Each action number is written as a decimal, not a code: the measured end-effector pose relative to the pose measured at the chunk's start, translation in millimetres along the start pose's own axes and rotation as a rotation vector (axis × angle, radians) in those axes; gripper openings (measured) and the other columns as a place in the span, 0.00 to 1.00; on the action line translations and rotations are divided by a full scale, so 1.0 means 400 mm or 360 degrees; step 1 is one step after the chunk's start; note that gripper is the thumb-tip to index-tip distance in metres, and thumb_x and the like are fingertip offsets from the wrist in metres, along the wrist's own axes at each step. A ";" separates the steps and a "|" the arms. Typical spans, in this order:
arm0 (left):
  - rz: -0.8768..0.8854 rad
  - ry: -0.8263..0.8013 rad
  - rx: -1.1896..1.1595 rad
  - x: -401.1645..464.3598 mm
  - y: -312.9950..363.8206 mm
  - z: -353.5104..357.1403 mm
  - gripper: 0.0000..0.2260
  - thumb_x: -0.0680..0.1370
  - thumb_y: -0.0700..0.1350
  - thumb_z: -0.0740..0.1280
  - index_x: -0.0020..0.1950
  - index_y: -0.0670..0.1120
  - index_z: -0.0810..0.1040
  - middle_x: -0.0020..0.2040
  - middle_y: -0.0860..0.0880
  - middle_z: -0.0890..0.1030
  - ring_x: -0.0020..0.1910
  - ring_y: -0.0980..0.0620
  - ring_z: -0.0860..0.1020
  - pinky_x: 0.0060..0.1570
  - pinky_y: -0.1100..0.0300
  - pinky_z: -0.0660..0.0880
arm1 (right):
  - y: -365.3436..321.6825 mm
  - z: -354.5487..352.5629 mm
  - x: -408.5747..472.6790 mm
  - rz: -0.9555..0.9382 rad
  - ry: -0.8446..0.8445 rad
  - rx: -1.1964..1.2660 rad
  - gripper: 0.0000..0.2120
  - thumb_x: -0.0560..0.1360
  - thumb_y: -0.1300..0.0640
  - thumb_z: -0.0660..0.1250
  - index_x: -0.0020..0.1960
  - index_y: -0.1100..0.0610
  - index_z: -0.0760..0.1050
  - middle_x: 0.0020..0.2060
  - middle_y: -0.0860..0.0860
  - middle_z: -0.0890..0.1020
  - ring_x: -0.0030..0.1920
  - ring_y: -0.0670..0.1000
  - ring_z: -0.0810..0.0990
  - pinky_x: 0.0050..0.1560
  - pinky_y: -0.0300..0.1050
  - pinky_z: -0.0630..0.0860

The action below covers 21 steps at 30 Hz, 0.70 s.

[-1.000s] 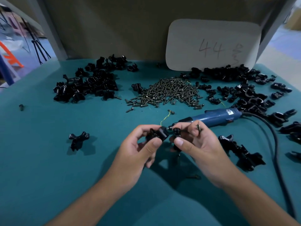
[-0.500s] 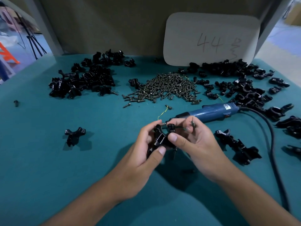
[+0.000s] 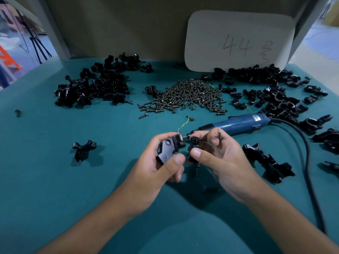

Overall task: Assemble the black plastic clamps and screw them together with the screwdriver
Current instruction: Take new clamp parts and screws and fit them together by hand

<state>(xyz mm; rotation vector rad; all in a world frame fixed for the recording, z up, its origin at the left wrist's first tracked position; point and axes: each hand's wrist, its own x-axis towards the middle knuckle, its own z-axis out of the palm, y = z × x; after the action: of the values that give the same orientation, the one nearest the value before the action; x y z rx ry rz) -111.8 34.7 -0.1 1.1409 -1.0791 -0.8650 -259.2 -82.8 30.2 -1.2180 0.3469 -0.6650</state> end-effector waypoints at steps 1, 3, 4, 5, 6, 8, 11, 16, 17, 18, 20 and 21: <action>0.0006 -0.0010 -0.0017 0.001 0.003 0.000 0.17 0.78 0.51 0.68 0.65 0.52 0.72 0.37 0.52 0.80 0.37 0.56 0.78 0.41 0.65 0.75 | -0.001 0.002 -0.001 0.0009 -0.0005 0.0010 0.21 0.69 0.64 0.73 0.44 0.56 0.59 0.46 0.49 0.82 0.43 0.48 0.80 0.47 0.40 0.79; 0.0014 -0.0021 -0.0046 0.005 0.004 -0.001 0.16 0.78 0.49 0.67 0.65 0.51 0.72 0.40 0.51 0.82 0.41 0.57 0.80 0.44 0.65 0.76 | -0.004 0.003 -0.003 0.0013 -0.0001 0.0023 0.22 0.68 0.62 0.74 0.44 0.56 0.59 0.46 0.49 0.81 0.44 0.49 0.79 0.46 0.39 0.79; -0.0001 -0.0015 -0.0080 0.005 0.004 0.000 0.15 0.79 0.49 0.67 0.65 0.52 0.74 0.41 0.50 0.83 0.42 0.56 0.81 0.44 0.66 0.76 | -0.006 0.003 -0.004 0.0014 0.0000 0.0020 0.22 0.68 0.61 0.74 0.44 0.56 0.59 0.47 0.50 0.81 0.45 0.49 0.79 0.46 0.40 0.79; -0.0023 -0.0006 -0.0097 0.005 0.005 0.000 0.14 0.78 0.50 0.67 0.64 0.54 0.75 0.42 0.50 0.84 0.43 0.56 0.81 0.45 0.65 0.76 | -0.007 0.002 -0.005 0.0015 -0.0007 0.0016 0.21 0.69 0.62 0.74 0.44 0.56 0.59 0.47 0.50 0.81 0.46 0.50 0.79 0.47 0.41 0.79; -0.0043 0.0002 -0.0089 0.004 0.006 0.000 0.14 0.78 0.51 0.67 0.63 0.56 0.77 0.43 0.50 0.84 0.44 0.55 0.82 0.45 0.65 0.77 | -0.008 0.002 -0.005 0.0016 -0.0020 0.0011 0.21 0.70 0.62 0.74 0.44 0.56 0.60 0.48 0.51 0.81 0.47 0.51 0.79 0.48 0.42 0.80; -0.0064 0.0006 -0.0025 0.001 0.009 0.001 0.14 0.78 0.53 0.68 0.63 0.57 0.77 0.48 0.51 0.84 0.47 0.56 0.82 0.47 0.66 0.77 | -0.007 0.001 -0.004 0.0019 -0.0027 -0.0009 0.22 0.68 0.60 0.75 0.44 0.56 0.60 0.48 0.51 0.81 0.49 0.52 0.80 0.51 0.45 0.81; -0.0060 0.0071 0.0091 0.001 0.012 0.000 0.15 0.78 0.59 0.65 0.59 0.53 0.80 0.52 0.51 0.84 0.52 0.53 0.82 0.52 0.62 0.75 | -0.004 -0.001 -0.002 0.0015 -0.0020 -0.0002 0.23 0.66 0.58 0.76 0.44 0.56 0.60 0.48 0.50 0.82 0.51 0.53 0.83 0.53 0.46 0.82; -0.0084 0.0231 -0.0029 0.015 0.015 -0.006 0.17 0.76 0.59 0.66 0.56 0.51 0.85 0.45 0.52 0.84 0.44 0.54 0.79 0.42 0.62 0.76 | 0.004 -0.007 0.000 0.0028 -0.0049 -0.0011 0.24 0.67 0.57 0.76 0.44 0.55 0.59 0.50 0.51 0.81 0.48 0.52 0.84 0.51 0.51 0.83; -0.0080 0.0264 -0.0078 0.020 0.019 -0.007 0.12 0.76 0.56 0.69 0.56 0.55 0.85 0.43 0.54 0.84 0.42 0.56 0.78 0.40 0.63 0.76 | 0.005 -0.008 0.000 0.0026 -0.0042 -0.0026 0.24 0.67 0.57 0.77 0.44 0.55 0.59 0.49 0.50 0.81 0.46 0.51 0.82 0.50 0.50 0.82; -0.0066 0.0297 -0.0100 0.023 0.022 -0.008 0.10 0.76 0.53 0.70 0.56 0.58 0.85 0.43 0.54 0.84 0.42 0.57 0.78 0.39 0.64 0.76 | 0.007 -0.008 0.001 0.0024 -0.0037 -0.0033 0.24 0.67 0.57 0.77 0.44 0.55 0.59 0.49 0.49 0.81 0.44 0.50 0.80 0.50 0.50 0.82; -0.0031 0.0338 -0.0063 0.023 0.020 -0.014 0.09 0.76 0.54 0.68 0.53 0.59 0.86 0.43 0.52 0.85 0.41 0.58 0.79 0.39 0.64 0.75 | 0.008 -0.009 0.001 0.0027 -0.0048 -0.0053 0.24 0.67 0.56 0.77 0.44 0.55 0.59 0.49 0.49 0.82 0.43 0.50 0.81 0.51 0.51 0.82; -0.0018 0.0344 -0.0048 0.023 0.022 -0.015 0.09 0.76 0.55 0.69 0.52 0.58 0.86 0.42 0.51 0.86 0.41 0.57 0.80 0.38 0.64 0.75 | 0.009 -0.010 0.000 0.0027 -0.0058 -0.0069 0.24 0.67 0.57 0.76 0.44 0.55 0.59 0.49 0.49 0.82 0.43 0.51 0.81 0.52 0.52 0.82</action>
<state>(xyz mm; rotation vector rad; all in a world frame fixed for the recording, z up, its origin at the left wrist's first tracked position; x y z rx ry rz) -103.4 29.6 10.0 1.1868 -0.8800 -0.7457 -260.4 -85.1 25.8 -1.2658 0.3426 -0.6225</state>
